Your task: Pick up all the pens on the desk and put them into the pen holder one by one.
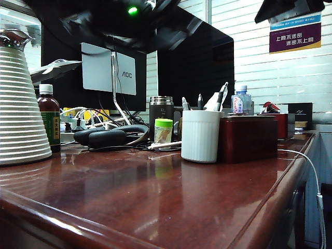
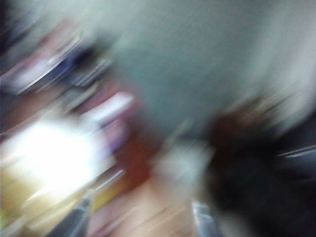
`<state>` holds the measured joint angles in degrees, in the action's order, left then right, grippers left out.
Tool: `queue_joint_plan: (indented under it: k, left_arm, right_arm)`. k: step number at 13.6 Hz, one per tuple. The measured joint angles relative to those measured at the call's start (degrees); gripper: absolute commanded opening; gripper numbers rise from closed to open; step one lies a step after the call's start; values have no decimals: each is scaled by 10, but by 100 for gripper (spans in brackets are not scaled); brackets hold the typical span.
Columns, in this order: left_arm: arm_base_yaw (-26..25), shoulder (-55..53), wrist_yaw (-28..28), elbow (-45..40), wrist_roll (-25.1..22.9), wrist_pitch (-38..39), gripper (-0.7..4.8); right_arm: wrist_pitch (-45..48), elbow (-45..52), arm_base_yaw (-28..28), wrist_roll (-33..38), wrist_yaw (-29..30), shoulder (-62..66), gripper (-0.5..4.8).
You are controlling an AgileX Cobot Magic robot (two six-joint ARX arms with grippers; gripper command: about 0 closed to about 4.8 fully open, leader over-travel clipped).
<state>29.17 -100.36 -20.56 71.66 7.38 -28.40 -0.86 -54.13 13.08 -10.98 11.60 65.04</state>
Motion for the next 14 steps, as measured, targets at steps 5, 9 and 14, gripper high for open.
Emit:
queue_joint_plan:
  k: [5,9,14]
  left_arm:
    - [-89,-108,2,232,-63,316,342]
    - [-86,-253,31,304,-115,424,341]
    - [-86,-310,51,308,-166,351,341]
  right_arm:
    - [20,0,0,0,0,14,184]
    - [35,0,0,0,0,37,184]
    - [32,0,0,0,0,53,184]
